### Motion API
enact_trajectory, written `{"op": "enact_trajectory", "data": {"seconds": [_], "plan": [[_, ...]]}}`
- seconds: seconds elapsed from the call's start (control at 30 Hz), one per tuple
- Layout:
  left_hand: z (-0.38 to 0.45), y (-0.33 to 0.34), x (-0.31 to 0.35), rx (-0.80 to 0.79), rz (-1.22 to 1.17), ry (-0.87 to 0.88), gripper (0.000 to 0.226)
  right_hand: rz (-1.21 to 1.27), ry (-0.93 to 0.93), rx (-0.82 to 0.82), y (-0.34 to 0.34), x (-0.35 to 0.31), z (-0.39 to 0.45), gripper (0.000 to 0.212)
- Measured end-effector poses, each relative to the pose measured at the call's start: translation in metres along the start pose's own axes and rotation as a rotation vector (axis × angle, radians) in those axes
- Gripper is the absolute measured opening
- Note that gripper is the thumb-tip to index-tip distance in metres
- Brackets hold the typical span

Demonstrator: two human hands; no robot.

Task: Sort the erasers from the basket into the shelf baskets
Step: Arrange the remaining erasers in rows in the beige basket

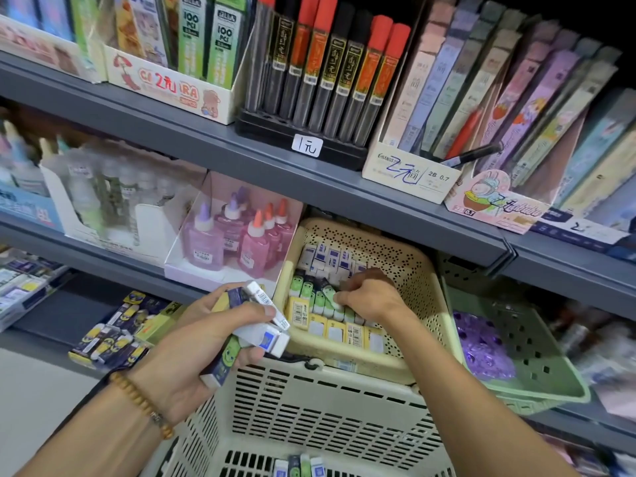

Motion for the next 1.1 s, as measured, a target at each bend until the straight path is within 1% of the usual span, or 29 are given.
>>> {"op": "enact_trajectory", "data": {"seconds": [0.07, 0.13, 0.2, 0.27, 0.3, 0.37, 0.4, 0.47, 0.5, 0.53, 0.6, 0.67, 0.7, 0.77, 0.83, 0.9, 0.93, 1.03, 1.1], "plan": [[0.001, 0.000, 0.000, 0.000, 0.009, 0.003, 0.018, -0.018, -0.029, 0.013, -0.001, -0.002, 0.003, 0.012], [0.001, 0.000, -0.001, -0.006, 0.022, 0.002, 0.020, 0.011, -0.057, 0.005, 0.000, -0.005, 0.005, 0.014], [0.001, 0.000, -0.002, -0.006, 0.025, 0.001, 0.024, 0.038, -0.058, -0.036, 0.003, -0.005, 0.008, 0.017], [0.001, 0.000, -0.002, -0.005, 0.019, 0.000, 0.027, 0.118, -0.033, -0.099, 0.008, -0.006, 0.011, 0.012], [0.002, 0.000, -0.001, -0.004, 0.015, 0.000, 0.027, 0.178, -0.023, -0.121, 0.009, -0.007, 0.011, 0.017], [0.003, 0.001, -0.001, 0.001, 0.008, -0.002, 0.027, 0.266, -0.015, -0.104, 0.009, -0.009, 0.010, 0.024], [0.003, 0.001, -0.001, 0.003, 0.006, -0.005, 0.028, 0.278, -0.027, -0.067, 0.007, -0.010, 0.008, 0.022], [0.004, 0.002, -0.002, 0.004, 0.005, -0.013, 0.031, 0.311, -0.091, 0.041, 0.000, -0.012, 0.000, 0.013], [0.004, 0.003, -0.002, 0.001, 0.005, -0.018, 0.031, 0.373, -0.140, 0.072, -0.003, -0.016, -0.007, 0.011], [0.005, 0.004, -0.002, -0.003, 0.006, -0.021, 0.031, 0.461, -0.203, 0.068, -0.007, -0.020, -0.015, 0.013], [0.005, 0.005, -0.002, -0.010, 0.019, -0.022, 0.031, 0.631, -0.367, -0.013, -0.011, -0.035, -0.033, 0.014], [0.005, 0.007, -0.003, -0.014, 0.056, -0.012, 0.038, 0.715, -0.505, -0.104, -0.012, -0.051, -0.050, 0.011], [0.005, 0.008, -0.003, -0.009, 0.087, -0.001, 0.044, 0.730, -0.544, -0.141, -0.012, -0.059, -0.056, 0.009], [0.004, 0.010, -0.004, 0.013, 0.163, 0.023, 0.054, 0.732, -0.568, -0.192, -0.008, -0.069, -0.062, 0.012], [0.003, 0.010, -0.005, 0.038, 0.222, 0.037, 0.056, 0.708, -0.569, -0.206, -0.006, -0.073, -0.064, 0.010], [0.003, 0.010, -0.006, 0.038, 0.214, 0.041, 0.054, 0.665, -0.552, -0.146, -0.010, -0.068, -0.062, 0.005], [0.003, 0.009, -0.005, 0.029, 0.187, 0.041, 0.053, 0.658, -0.518, -0.088, -0.014, -0.062, -0.059, 0.008], [0.003, 0.007, -0.003, 0.027, 0.116, 0.031, 0.060, 0.654, -0.329, 0.144, -0.026, -0.032, -0.046, 0.010], [0.004, 0.007, -0.002, 0.012, 0.046, 0.028, 0.061, 0.668, -0.203, 0.249, -0.026, -0.008, -0.035, 0.012]]}}
Point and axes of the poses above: each hand's wrist, its own z-axis towards the middle knuckle, its own y-axis out of the palm, x = y × z, the point moved 1 cm from there along z, towards the middle knuckle, and after that the axes turned 13 degrees about -y, right-handed, at the moved point
